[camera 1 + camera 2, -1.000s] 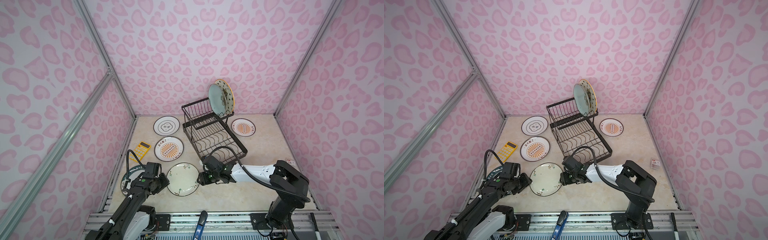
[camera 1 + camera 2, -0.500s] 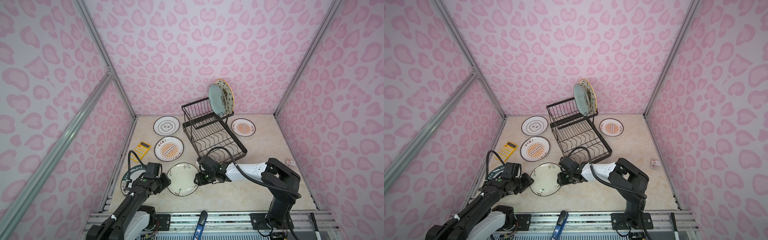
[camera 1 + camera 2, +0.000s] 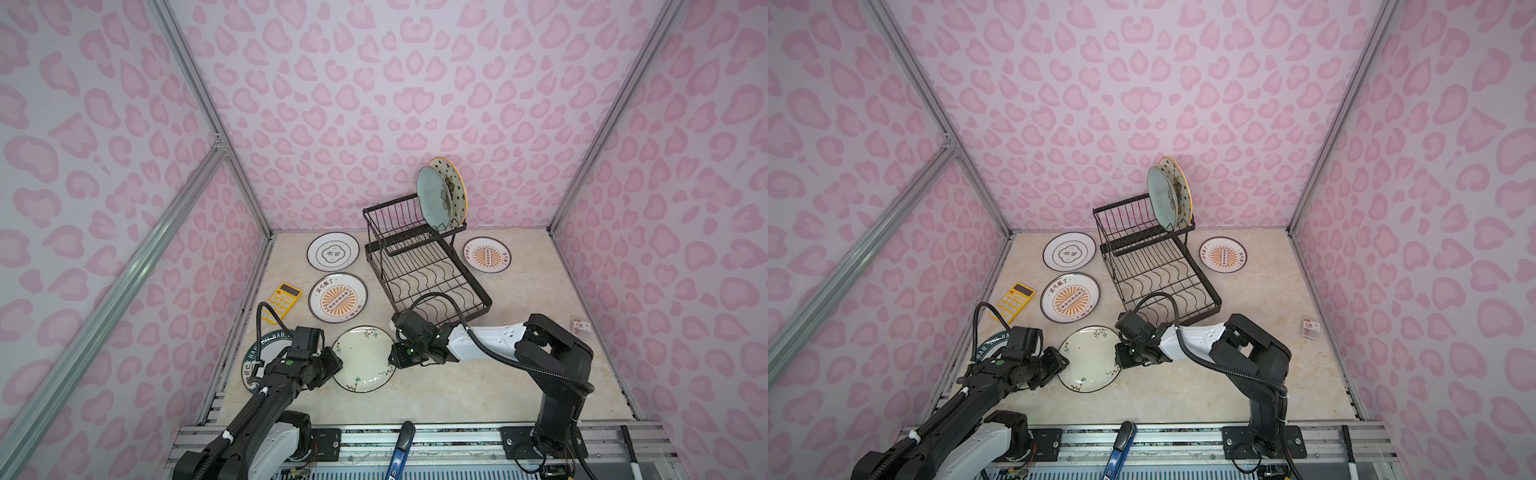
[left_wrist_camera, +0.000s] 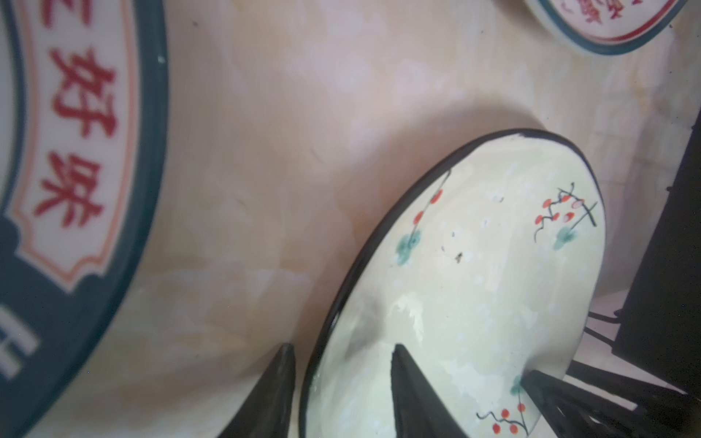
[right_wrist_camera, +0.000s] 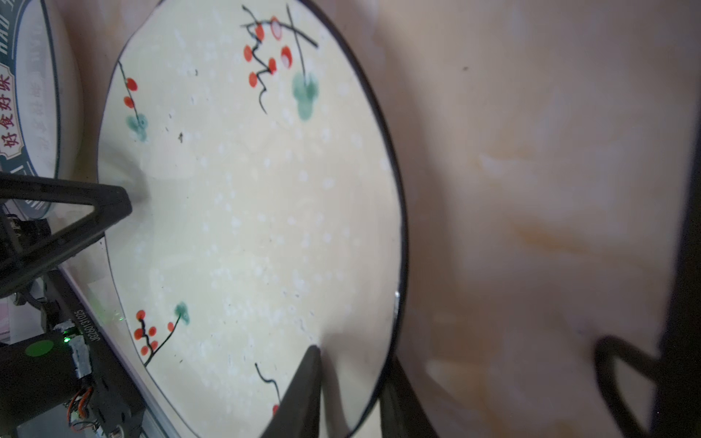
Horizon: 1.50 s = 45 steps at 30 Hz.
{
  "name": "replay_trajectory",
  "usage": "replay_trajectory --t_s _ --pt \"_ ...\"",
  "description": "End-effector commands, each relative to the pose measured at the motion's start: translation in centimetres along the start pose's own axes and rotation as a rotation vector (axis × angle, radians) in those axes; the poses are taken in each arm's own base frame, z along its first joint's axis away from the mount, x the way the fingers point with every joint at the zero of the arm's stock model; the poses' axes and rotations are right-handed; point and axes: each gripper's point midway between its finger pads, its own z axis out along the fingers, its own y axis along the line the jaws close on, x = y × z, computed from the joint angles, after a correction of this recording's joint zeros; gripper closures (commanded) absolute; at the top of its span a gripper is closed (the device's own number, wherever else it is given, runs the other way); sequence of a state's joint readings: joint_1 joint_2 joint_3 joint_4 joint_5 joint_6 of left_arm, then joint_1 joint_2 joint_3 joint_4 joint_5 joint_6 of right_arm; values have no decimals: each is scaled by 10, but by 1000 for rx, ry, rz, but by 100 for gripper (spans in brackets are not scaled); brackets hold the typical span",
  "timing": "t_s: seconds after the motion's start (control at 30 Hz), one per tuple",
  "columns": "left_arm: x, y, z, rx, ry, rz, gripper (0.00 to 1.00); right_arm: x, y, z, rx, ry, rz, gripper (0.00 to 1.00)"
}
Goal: Load the plates into the dish rack
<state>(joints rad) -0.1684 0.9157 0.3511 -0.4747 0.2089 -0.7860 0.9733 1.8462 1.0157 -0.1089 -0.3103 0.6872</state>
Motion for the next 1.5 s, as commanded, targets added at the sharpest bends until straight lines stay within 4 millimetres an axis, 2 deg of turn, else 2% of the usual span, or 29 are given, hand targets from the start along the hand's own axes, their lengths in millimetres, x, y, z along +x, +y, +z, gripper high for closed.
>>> replay_trajectory --t_s 0.0,0.17,0.3,0.7,0.93,1.47 --pt "-1 -2 0 9 -6 2 55 -2 -2 3 10 -7 -25 82" --pt "0 -1 1 7 -2 2 55 -3 0 -1 5 -16 -28 95" --pt "0 -1 0 8 -4 2 55 -6 4 -7 -12 -32 -31 100" --pt "-1 -2 -3 13 -14 10 55 -7 9 -12 -29 -42 -38 100" --pt "-2 -2 -4 13 -21 14 55 -8 13 -23 -47 -61 -48 100" --pt "-10 -17 -6 76 -48 45 54 -21 23 -45 -130 -101 -32 100"
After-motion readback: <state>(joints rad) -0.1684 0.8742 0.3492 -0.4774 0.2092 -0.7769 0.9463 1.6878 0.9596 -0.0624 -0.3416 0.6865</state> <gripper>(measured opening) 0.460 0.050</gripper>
